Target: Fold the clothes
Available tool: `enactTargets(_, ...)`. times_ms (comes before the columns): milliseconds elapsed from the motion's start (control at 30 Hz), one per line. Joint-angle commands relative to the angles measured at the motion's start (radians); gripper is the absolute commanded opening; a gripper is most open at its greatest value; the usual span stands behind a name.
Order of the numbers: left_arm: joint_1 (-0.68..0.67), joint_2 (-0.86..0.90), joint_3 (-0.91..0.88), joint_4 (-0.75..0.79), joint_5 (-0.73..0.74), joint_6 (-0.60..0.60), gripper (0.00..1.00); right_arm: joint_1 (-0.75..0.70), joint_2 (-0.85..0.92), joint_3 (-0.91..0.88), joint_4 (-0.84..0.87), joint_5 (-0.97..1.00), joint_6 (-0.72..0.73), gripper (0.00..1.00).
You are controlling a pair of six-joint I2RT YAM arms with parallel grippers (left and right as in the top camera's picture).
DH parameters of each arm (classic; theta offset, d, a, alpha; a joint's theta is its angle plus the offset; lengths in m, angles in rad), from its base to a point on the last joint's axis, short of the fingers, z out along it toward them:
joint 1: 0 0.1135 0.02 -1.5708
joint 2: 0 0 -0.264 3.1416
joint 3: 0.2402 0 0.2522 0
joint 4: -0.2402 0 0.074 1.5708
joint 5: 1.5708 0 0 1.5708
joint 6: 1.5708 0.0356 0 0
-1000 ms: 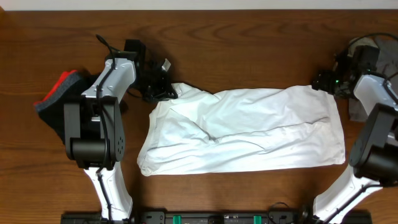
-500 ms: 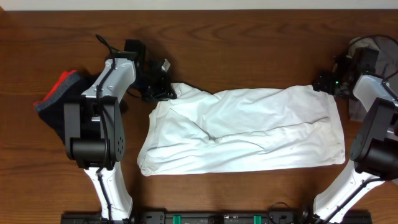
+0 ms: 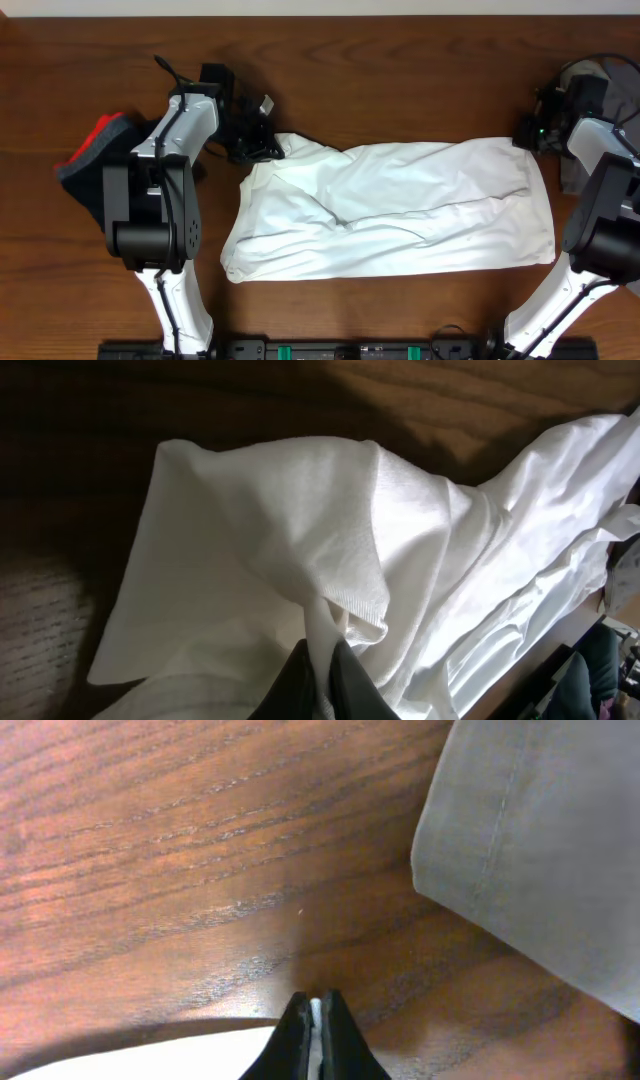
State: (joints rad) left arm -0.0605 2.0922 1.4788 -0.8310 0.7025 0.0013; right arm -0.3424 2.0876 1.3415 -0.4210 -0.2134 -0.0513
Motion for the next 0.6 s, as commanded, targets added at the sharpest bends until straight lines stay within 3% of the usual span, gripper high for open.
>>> enactTargets(0,0.005,-0.021,0.017,-0.006,-0.009,0.017,0.06,-0.006,0.052,-0.020,-0.028,0.001,0.002,0.01)
enactTargets(567,0.011,-0.224,0.017,-0.085,-0.074,0.005,0.06,-0.020,-0.243,-0.018,-0.206,0.061,0.021,0.06)
